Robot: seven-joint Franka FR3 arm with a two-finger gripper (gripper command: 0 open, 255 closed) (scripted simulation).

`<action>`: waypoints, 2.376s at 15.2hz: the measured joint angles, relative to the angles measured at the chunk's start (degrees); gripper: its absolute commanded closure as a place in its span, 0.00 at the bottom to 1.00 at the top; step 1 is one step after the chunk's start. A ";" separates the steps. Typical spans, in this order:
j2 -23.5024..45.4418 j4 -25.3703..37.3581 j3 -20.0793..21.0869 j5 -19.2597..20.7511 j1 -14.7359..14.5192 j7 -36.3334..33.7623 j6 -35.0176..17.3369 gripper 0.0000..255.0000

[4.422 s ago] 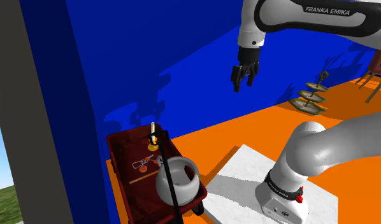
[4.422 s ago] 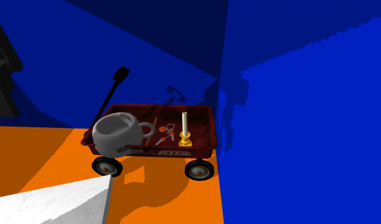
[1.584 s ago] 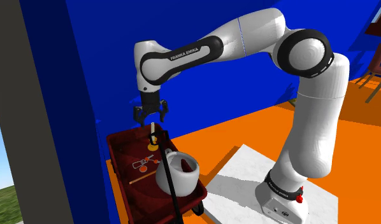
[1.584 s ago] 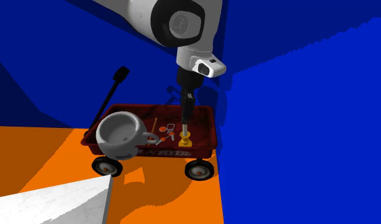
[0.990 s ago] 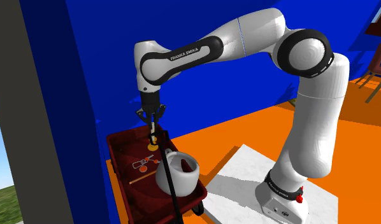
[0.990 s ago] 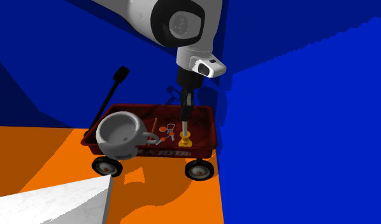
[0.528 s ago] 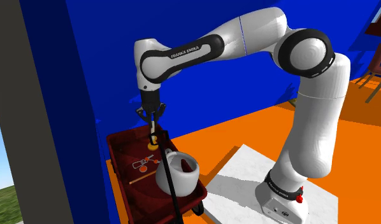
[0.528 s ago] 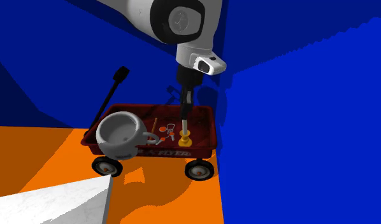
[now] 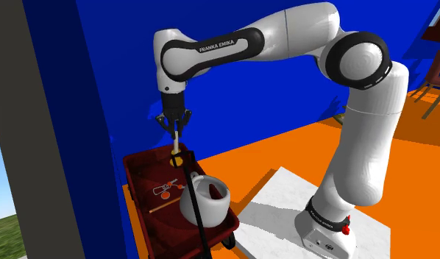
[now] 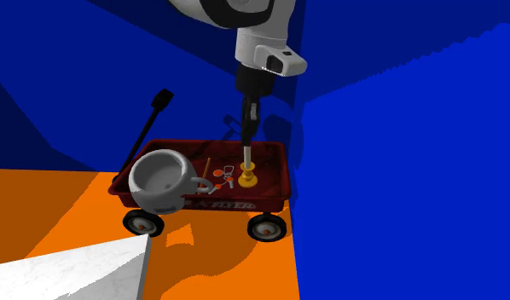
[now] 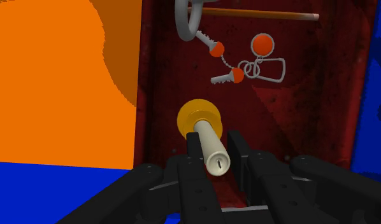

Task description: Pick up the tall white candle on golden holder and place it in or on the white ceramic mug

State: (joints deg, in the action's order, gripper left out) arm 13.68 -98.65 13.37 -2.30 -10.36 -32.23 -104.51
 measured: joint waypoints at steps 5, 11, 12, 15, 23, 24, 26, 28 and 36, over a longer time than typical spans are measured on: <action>-0.79 2.77 0.07 -0.14 0.01 -0.17 3.55 1.00; -1.41 6.54 0.12 -0.25 0.02 -0.41 7.93 1.00; -1.59 7.10 0.15 -0.29 0.00 -0.49 8.65 1.00; -1.41 9.58 0.11 -0.23 0.05 -0.51 10.96 1.00; -0.58 16.81 0.26 -0.07 -0.25 -1.22 17.34 1.00; -1.60 15.76 0.39 -0.31 -0.33 -1.47 17.29 1.00; -4.93 12.78 0.81 -1.15 -0.58 -2.20 17.48 1.00; -7.92 10.04 1.41 -1.97 -1.15 -3.39 17.53 1.00; -20.96 -1.27 3.95 -6.18 -3.64 -8.24 18.27 1.00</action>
State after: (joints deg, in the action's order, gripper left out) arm -7.28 -99.92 17.32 -8.48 -14.01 -40.47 -86.24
